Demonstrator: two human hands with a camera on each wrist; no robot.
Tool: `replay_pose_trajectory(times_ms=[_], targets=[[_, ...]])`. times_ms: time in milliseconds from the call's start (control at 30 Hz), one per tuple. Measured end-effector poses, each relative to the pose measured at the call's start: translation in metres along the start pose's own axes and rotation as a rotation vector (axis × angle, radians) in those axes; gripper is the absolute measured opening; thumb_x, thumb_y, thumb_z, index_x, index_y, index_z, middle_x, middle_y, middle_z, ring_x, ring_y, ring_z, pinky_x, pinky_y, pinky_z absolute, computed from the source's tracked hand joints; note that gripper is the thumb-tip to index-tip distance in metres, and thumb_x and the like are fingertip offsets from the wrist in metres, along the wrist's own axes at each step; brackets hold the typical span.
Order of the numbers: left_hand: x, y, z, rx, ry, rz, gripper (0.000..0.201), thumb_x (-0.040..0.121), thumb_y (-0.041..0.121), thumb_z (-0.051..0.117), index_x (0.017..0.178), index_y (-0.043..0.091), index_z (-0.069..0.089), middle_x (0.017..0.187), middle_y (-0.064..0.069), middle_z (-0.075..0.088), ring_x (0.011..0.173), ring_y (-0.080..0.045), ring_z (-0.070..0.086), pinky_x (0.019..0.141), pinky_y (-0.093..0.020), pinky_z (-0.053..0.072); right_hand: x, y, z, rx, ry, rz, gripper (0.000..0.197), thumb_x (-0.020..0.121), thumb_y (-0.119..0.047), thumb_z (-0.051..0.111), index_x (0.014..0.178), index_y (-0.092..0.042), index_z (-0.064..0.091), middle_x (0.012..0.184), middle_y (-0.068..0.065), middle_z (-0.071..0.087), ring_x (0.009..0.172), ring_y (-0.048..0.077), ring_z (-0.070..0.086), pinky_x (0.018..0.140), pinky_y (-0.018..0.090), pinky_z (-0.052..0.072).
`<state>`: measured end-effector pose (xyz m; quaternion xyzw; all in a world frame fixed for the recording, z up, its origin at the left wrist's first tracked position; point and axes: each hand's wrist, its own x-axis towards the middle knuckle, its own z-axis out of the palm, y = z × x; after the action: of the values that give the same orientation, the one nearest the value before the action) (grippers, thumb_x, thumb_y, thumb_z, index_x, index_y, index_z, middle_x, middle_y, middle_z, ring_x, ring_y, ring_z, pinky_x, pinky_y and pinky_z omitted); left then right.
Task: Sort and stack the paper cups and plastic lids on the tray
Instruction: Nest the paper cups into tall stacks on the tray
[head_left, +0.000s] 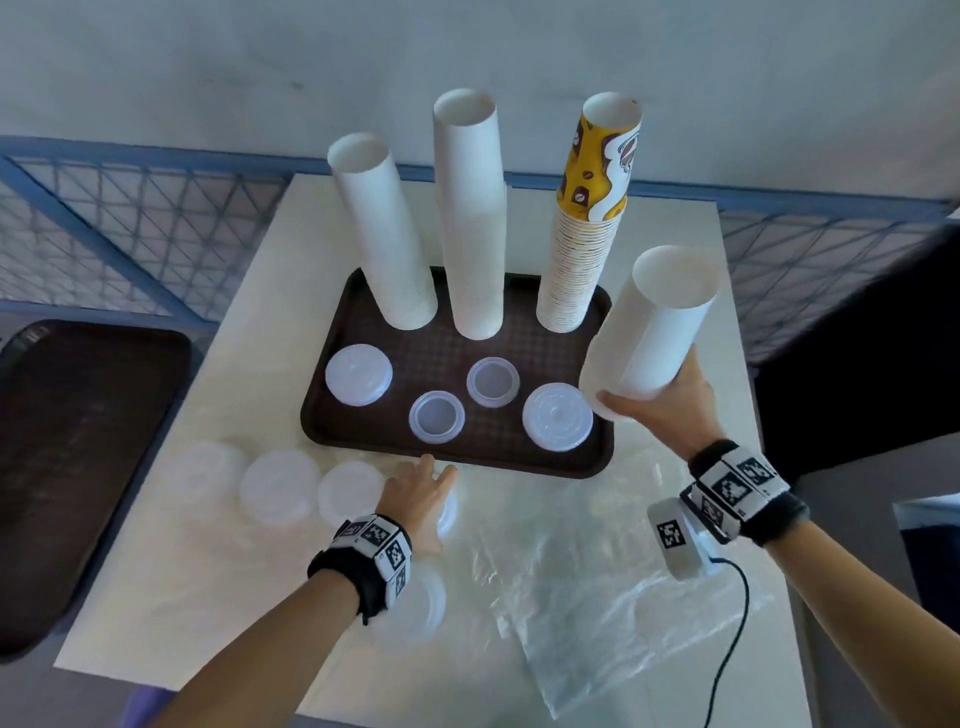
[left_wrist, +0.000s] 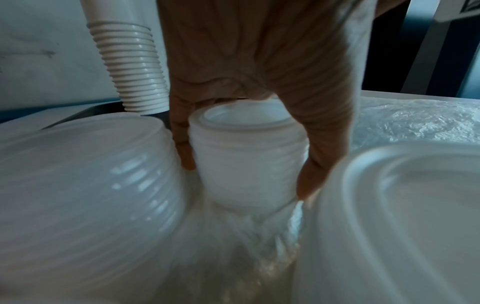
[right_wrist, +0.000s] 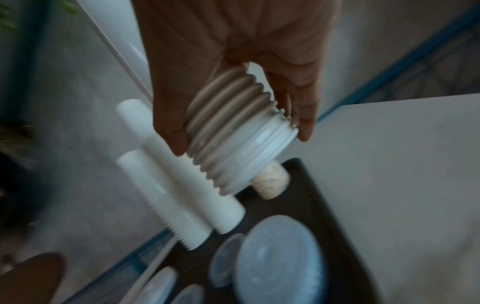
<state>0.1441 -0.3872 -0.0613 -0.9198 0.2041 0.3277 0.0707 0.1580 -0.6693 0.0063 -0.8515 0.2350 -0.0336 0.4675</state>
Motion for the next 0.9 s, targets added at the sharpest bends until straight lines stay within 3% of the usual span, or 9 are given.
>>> replay_pose_trajectory(times_ms=[100,267,333,467,633,733,833,900], targets=[[-0.003,-0.001,-0.006,-0.017,-0.007,0.023,0.083,0.068,0.024,0.075,0.135,0.015,0.026,0.134,-0.014,0.031,0.121,-0.034,0.04,0.091,-0.042,0.044,-0.023,-0.04,0.015,0.011,-0.121,-0.072,0.091,0.055,-0.026,0.088,0.13,-0.019,0.038,0.114,-0.007,0.054,0.102,0.013,0.051,0.084,0.028,0.042],[-0.008,-0.008,-0.019,-0.062,0.025,0.082,0.09,0.066,0.024,0.078,0.137,0.014,0.023,0.135,-0.015,0.03,0.119,-0.035,0.039,0.088,-0.043,0.045,-0.032,-0.117,0.041,0.016,-0.21,-0.238,0.089,0.055,-0.028,0.088,0.129,-0.02,0.039,0.115,-0.008,0.056,0.105,0.013,0.053,0.083,0.025,0.043],[-0.013,-0.014,-0.026,-0.107,0.068,0.107,0.085,0.063,0.023,0.079,0.131,0.014,0.029,0.132,-0.015,0.034,0.114,-0.034,0.041,0.082,-0.041,0.046,-0.029,-0.146,0.051,0.036,-0.199,-0.28,0.087,0.057,-0.028,0.087,0.128,-0.018,0.038,0.114,-0.01,0.053,0.105,0.011,0.052,0.084,0.024,0.041],[-0.025,-0.037,-0.043,-0.211,0.165,0.136,0.078,0.062,0.026,0.079,0.124,0.016,0.033,0.127,-0.014,0.039,0.107,-0.032,0.045,0.078,-0.039,0.045,-0.016,-0.197,0.077,0.077,-0.15,-0.334,0.093,0.054,-0.04,0.086,0.13,-0.02,0.037,0.123,-0.004,0.056,0.113,0.017,0.054,0.094,0.036,0.047],[-0.04,-0.07,-0.064,-0.295,0.245,0.142,0.078,0.06,0.03,0.079,0.123,0.018,0.034,0.118,-0.011,0.042,0.106,-0.03,0.047,0.078,-0.04,0.048,0.004,-0.257,0.11,0.124,-0.072,-0.324,0.09,0.06,-0.041,0.083,0.132,-0.02,0.034,0.114,-0.013,0.05,0.104,0.009,0.048,0.086,0.023,0.039],[-0.047,-0.09,-0.072,-0.348,0.27,0.143,0.074,0.059,0.03,0.079,0.118,0.018,0.037,0.114,-0.008,0.043,0.103,-0.028,0.049,0.072,-0.036,0.048,0.019,-0.283,0.127,0.13,-0.034,-0.333,0.091,0.061,-0.041,0.082,0.134,-0.016,0.032,0.124,-0.005,0.053,0.108,0.014,0.051,0.086,0.022,0.039],[-0.05,-0.111,-0.075,-0.365,0.281,0.135,0.072,0.058,0.029,0.078,0.116,0.019,0.038,0.113,-0.006,0.042,0.1,-0.027,0.05,0.073,-0.035,0.049,0.034,-0.3,0.142,0.076,-0.003,-0.306,0.089,0.065,-0.043,0.079,0.135,-0.019,0.029,0.125,-0.002,0.055,0.103,0.015,0.051,0.081,0.024,0.037],[-0.05,-0.125,-0.075,-0.377,0.282,0.122,0.071,0.059,0.028,0.077,0.117,0.021,0.037,0.115,-0.004,0.042,0.1,-0.025,0.049,0.072,-0.032,0.047,0.043,-0.305,0.152,0.081,-0.001,-0.272,0.089,0.066,-0.04,0.078,0.136,-0.019,0.028,0.127,0.002,0.054,0.111,0.021,0.053,0.085,0.029,0.041]])
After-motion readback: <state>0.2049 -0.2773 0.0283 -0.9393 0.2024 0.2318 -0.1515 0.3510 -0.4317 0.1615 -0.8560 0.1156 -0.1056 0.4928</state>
